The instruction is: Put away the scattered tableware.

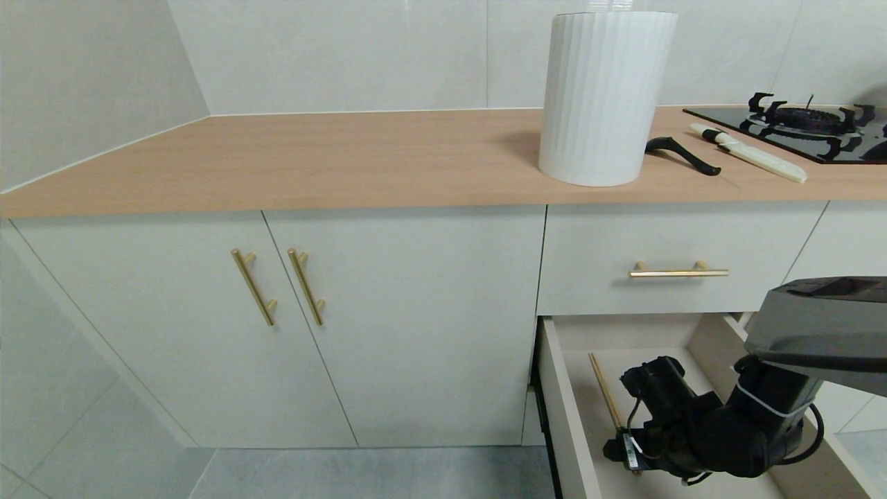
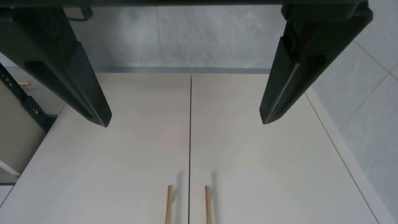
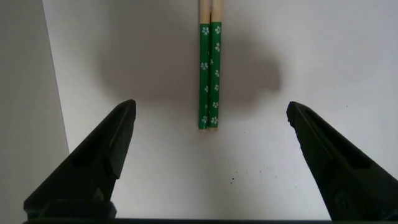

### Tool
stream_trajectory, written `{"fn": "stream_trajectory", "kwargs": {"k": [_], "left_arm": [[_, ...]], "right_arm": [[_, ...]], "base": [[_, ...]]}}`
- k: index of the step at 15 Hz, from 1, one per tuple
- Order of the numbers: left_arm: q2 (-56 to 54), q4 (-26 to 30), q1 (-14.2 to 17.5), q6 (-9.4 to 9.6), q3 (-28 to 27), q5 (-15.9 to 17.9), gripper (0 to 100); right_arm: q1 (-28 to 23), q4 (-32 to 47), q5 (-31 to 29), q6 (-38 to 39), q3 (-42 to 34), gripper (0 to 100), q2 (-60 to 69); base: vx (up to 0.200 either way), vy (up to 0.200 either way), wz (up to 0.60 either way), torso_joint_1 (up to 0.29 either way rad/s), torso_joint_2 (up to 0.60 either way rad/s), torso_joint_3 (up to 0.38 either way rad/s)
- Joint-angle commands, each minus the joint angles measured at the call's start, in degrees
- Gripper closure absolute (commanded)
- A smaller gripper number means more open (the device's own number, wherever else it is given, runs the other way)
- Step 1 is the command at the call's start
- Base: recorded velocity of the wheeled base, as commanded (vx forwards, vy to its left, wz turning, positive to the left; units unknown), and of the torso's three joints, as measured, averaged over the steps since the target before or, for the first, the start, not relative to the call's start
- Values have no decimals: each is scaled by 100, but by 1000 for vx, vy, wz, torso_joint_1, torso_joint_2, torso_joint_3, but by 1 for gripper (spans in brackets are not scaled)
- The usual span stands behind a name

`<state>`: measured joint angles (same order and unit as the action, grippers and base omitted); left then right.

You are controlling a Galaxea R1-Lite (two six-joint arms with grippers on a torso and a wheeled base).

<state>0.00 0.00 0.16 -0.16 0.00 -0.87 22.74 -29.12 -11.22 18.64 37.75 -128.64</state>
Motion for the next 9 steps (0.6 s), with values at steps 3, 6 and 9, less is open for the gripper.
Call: {"fn": "stream_trajectory", "kwargs": {"k": [3, 6, 9], "left_arm": [[0, 0, 2, -2, 0, -1, 0], [0, 0, 2, -2, 0, -1, 0], [0, 0, 2, -2, 0, -1, 0]], "right_arm": [[-24, 56, -3, -97, -392, 0, 1253], [-252, 1014, 14, -440, -286, 0, 2589], [-630, 4011, 155, -475, 962, 0, 4259]], "base": [[0, 0, 0, 0, 0, 0], [0, 0, 0, 0, 0, 0], [0, 0, 0, 0, 0, 0]]}}
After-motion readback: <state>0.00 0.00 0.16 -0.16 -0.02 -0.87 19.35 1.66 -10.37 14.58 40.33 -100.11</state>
